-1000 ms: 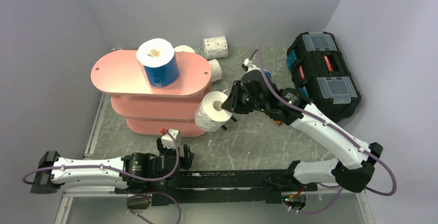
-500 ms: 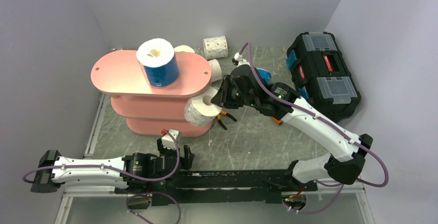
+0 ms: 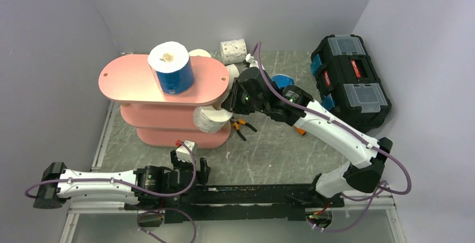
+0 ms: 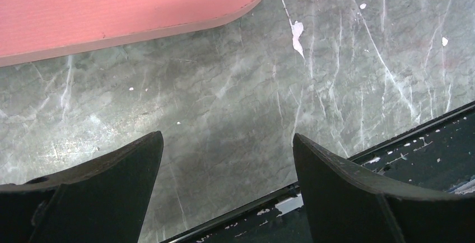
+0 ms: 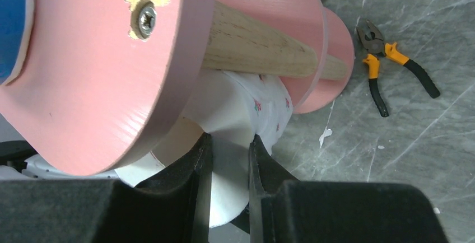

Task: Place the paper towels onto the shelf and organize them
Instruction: Place the paper towel on the shelf.

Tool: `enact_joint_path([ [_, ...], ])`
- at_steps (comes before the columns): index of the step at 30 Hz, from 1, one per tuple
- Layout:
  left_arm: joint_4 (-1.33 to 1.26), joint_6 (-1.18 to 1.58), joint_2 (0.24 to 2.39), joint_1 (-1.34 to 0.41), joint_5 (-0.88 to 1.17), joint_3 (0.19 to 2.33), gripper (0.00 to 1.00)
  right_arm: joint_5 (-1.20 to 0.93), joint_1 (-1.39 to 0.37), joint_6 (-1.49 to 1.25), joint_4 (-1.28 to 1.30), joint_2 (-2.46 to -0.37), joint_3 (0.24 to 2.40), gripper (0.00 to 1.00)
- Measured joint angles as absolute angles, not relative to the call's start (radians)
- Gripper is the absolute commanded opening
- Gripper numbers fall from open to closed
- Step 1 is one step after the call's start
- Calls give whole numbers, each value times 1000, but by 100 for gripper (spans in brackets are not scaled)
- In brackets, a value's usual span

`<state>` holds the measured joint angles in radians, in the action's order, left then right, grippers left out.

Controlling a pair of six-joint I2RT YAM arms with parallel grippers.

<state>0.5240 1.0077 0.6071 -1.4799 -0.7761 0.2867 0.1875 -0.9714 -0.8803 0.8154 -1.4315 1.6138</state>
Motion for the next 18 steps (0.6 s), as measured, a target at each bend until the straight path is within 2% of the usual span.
enact_joint_path([
  [4,524,1007,613,-1480,-776,287,92,204,-982,-890,815,-1459,1642,1],
  [10,523,1007,620,-1480,-776,287,92,208,-985,-901,809,-1480,1656,21],
  [18,521,997,630,-1481,-776,289,93,213,-985,-909,813,-1479,1656,37],
])
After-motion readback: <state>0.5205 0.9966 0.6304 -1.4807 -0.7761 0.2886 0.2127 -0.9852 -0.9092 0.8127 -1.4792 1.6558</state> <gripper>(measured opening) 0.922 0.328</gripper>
